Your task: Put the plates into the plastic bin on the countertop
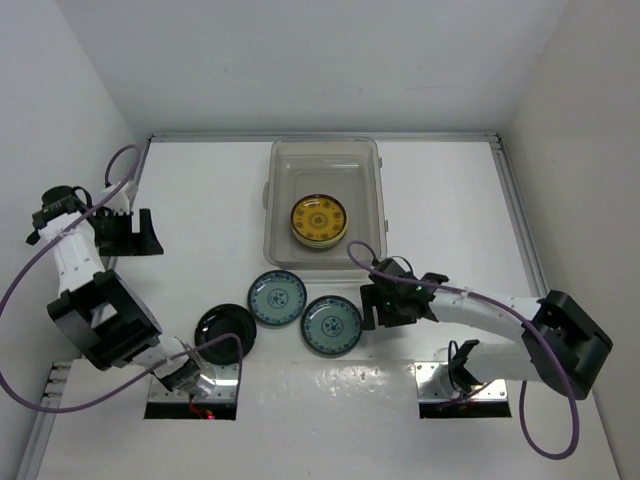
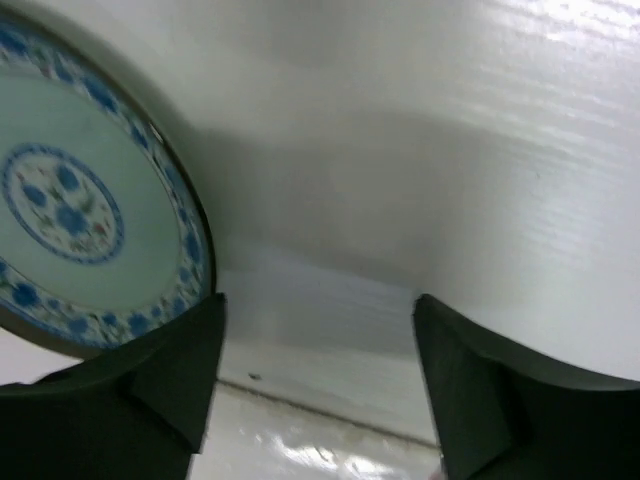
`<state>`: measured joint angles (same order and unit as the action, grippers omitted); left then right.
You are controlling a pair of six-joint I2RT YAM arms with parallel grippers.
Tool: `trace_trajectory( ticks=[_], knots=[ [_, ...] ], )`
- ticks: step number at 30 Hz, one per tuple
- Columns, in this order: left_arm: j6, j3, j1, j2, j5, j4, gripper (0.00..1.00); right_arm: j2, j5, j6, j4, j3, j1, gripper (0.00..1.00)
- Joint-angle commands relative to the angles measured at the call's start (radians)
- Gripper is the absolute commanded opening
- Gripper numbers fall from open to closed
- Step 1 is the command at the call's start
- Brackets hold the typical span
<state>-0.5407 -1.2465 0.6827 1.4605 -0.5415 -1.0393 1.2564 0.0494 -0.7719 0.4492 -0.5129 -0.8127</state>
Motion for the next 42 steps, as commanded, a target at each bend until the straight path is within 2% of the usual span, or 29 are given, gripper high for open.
trace_trajectory(
  ticks=[1, 3, 6, 11, 13, 17, 22, 25, 26, 27, 30, 33, 36, 40, 42],
  knots=[
    [-0.053, 0.002, 0.006, -0.058, -0.012, -0.056, 0.86, 0.004, -0.011, -0.089, -0.256, 0.017, 0.012, 0.71],
    [-0.074, 0.002, 0.006, -0.087, -0.012, -0.056, 0.86, 0.030, -0.068, -0.101, -0.367, 0.071, 0.020, 0.65],
    [-0.085, 0.002, 0.015, -0.097, -0.012, -0.065, 0.86, 0.037, -0.158, -0.124, -0.491, 0.137, 0.017, 0.62],
    [-0.094, 0.002, 0.025, -0.097, -0.012, -0.065, 0.86, 0.009, -0.112, -0.158, -0.452, 0.174, 0.006, 0.54],
    [-0.094, 0.002, 0.025, -0.097, -0.023, -0.065, 0.86, -0.034, -0.088, -0.156, -0.403, 0.175, 0.006, 0.54],
    [-0.094, -0.007, 0.025, -0.078, -0.032, -0.065, 0.86, -0.074, -0.129, -0.124, -0.438, 0.160, -0.003, 0.54],
    [-0.085, -0.007, 0.025, -0.069, -0.032, -0.065, 0.86, 0.098, -0.189, -0.110, -0.472, 0.128, -0.026, 0.53],
    [-0.076, -0.007, 0.034, -0.069, -0.032, -0.056, 0.86, 0.168, -0.210, -0.086, -0.481, 0.113, -0.049, 0.37],
    [-0.076, -0.007, 0.034, -0.069, -0.032, -0.056, 0.86, 0.179, -0.215, -0.075, -0.462, 0.102, -0.062, 0.27],
    [-0.076, -0.007, 0.034, -0.069, -0.032, -0.056, 0.86, 0.182, -0.212, -0.041, -0.452, 0.084, -0.065, 0.01],
    [-0.076, 0.004, 0.043, -0.060, -0.023, -0.056, 0.86, 0.111, -0.162, 0.006, -0.279, 0.018, -0.083, 0.00],
    [-0.111, 0.004, 0.032, -0.048, -0.038, -0.062, 0.86, -0.009, -0.190, 0.098, -0.126, -0.090, -0.088, 0.00],
    [-0.175, 0.004, -0.050, -0.002, -0.048, -0.113, 0.83, -0.116, -0.263, 0.170, -0.104, -0.224, -0.082, 0.00],
    [-0.263, 0.071, -0.182, 0.008, -0.026, -0.143, 0.82, -0.071, -0.254, 0.200, -0.098, -0.442, 0.024, 0.00],
    [-0.285, 0.120, -0.253, -0.003, 0.006, -0.134, 0.82, 0.044, -0.227, 0.191, -0.101, -0.554, 0.185, 0.00]
  ],
)
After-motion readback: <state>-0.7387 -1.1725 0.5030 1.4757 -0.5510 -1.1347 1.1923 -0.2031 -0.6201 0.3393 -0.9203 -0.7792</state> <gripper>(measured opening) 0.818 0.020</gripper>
